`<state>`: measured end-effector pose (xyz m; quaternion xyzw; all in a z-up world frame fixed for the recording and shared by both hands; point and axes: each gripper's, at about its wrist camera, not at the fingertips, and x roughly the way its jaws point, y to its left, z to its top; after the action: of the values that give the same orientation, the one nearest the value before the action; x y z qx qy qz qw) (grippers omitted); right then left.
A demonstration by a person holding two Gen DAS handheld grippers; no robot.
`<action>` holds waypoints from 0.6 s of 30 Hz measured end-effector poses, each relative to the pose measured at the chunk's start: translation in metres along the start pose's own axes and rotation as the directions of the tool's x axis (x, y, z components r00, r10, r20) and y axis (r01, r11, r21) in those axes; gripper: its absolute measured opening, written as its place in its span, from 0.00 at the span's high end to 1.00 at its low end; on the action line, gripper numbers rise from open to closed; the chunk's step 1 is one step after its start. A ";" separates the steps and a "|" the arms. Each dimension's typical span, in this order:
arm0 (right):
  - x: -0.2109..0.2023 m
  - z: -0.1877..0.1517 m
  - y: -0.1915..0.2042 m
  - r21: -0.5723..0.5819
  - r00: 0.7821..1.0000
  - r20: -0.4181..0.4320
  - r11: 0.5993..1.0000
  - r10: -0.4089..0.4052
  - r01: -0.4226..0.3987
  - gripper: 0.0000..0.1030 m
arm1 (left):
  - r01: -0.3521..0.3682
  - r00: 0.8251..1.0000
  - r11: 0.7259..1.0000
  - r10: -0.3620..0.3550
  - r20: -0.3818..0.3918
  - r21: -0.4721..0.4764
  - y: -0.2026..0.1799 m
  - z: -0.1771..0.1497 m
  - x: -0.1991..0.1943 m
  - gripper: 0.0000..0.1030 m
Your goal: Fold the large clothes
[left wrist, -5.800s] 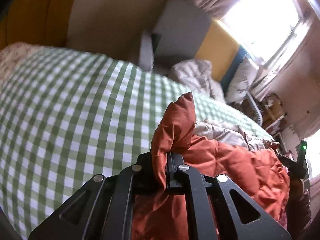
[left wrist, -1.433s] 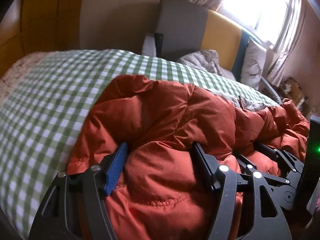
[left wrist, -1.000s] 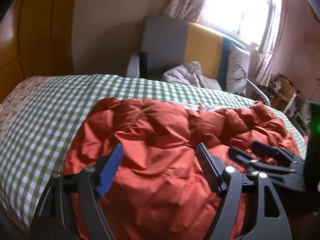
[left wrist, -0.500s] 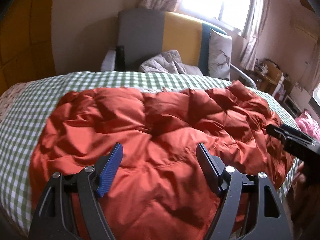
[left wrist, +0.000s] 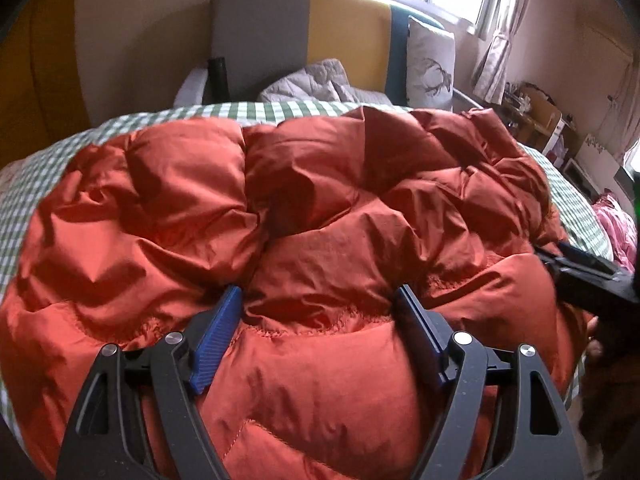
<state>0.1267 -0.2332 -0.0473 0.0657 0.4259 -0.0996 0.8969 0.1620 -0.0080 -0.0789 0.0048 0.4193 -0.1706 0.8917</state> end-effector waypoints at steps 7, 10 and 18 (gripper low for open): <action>-0.058 0.001 -0.055 0.168 0.993 0.072 0.980 0.097 -0.108 0.06 | 0.005 1.000 1.000 -0.005 -0.009 -0.004 0.002 -0.004 0.005 0.26; -0.069 -0.019 -0.100 0.315 0.984 0.064 0.932 0.166 -0.178 0.02 | 0.002 1.000 1.000 -0.002 -0.001 -0.010 0.001 -0.007 0.004 0.26; -0.021 -0.066 -0.132 0.600 0.875 0.057 0.684 0.481 -0.415 0.02 | 0.000 1.000 1.000 0.000 0.001 -0.010 0.002 -0.007 0.004 0.26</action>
<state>0.0331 -0.3458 -0.0772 0.4506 0.3901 -0.0017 0.8030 0.1595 -0.0066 -0.0870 0.0001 0.4196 -0.1684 0.8920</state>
